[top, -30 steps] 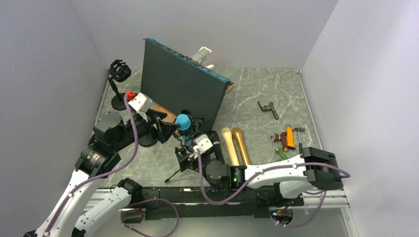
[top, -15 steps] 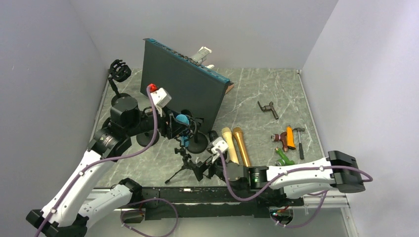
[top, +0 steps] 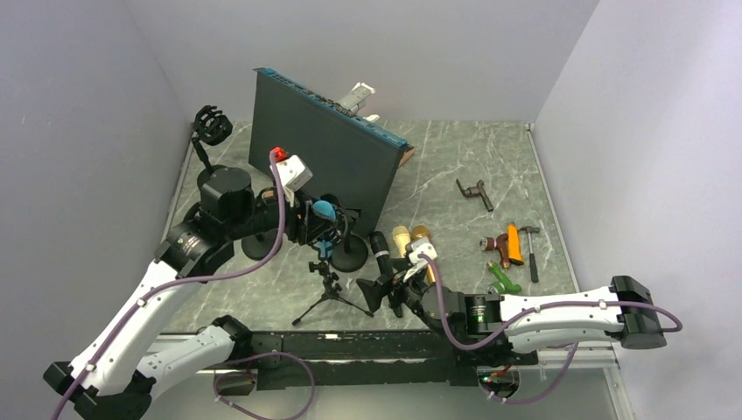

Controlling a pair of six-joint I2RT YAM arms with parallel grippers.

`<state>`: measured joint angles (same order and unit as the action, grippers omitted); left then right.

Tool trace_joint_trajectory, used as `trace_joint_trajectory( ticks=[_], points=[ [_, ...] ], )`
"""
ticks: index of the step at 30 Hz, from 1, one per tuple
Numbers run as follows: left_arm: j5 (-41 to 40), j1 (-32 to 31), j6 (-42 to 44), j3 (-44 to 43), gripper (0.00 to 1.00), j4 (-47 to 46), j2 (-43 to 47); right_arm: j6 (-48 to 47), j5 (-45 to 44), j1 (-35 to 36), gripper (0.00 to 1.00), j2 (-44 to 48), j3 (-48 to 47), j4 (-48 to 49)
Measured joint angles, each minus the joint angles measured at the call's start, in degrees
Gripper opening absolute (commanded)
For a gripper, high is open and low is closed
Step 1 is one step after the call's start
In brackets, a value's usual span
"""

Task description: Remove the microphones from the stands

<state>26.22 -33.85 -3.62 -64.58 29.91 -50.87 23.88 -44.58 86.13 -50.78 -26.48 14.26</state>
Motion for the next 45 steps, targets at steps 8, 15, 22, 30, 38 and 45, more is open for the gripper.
trace_joint_trajectory(
  ticks=[8,15,22,30,38,45],
  points=[
    [-2.71,-0.04,1.42,-9.81,0.0,2.51,-3.17,2.29,-1.97,-0.35,1.0,2.08,0.0,-4.2],
    [-2.01,-0.15,0.72,-21.88,0.0,5.49,-7.43,3.65,-2.97,-0.83,1.0,2.49,-0.02,-7.56],
    [-1.03,-0.15,-3.32,-32.13,0.0,6.78,-9.81,4.76,-3.1,-1.6,1.0,3.17,-0.55,-10.45],
    [-2.08,-0.15,-7.65,-33.18,0.0,4.26,-6.29,4.96,-2.36,-1.97,1.0,2.78,-3.98,-13.6],
    [5.31,-0.09,-16.81,-31.82,0.0,-3.15,-7.85,1.88,2.91,-5.22,1.0,0.66,-21.46,-28.04],
    [15.17,0.79,-30.36,-16.92,0.0,-15.82,-12.39,-2.82,8.31,-7.02,1.0,0.07,-33.57,-34.6]
  ],
)
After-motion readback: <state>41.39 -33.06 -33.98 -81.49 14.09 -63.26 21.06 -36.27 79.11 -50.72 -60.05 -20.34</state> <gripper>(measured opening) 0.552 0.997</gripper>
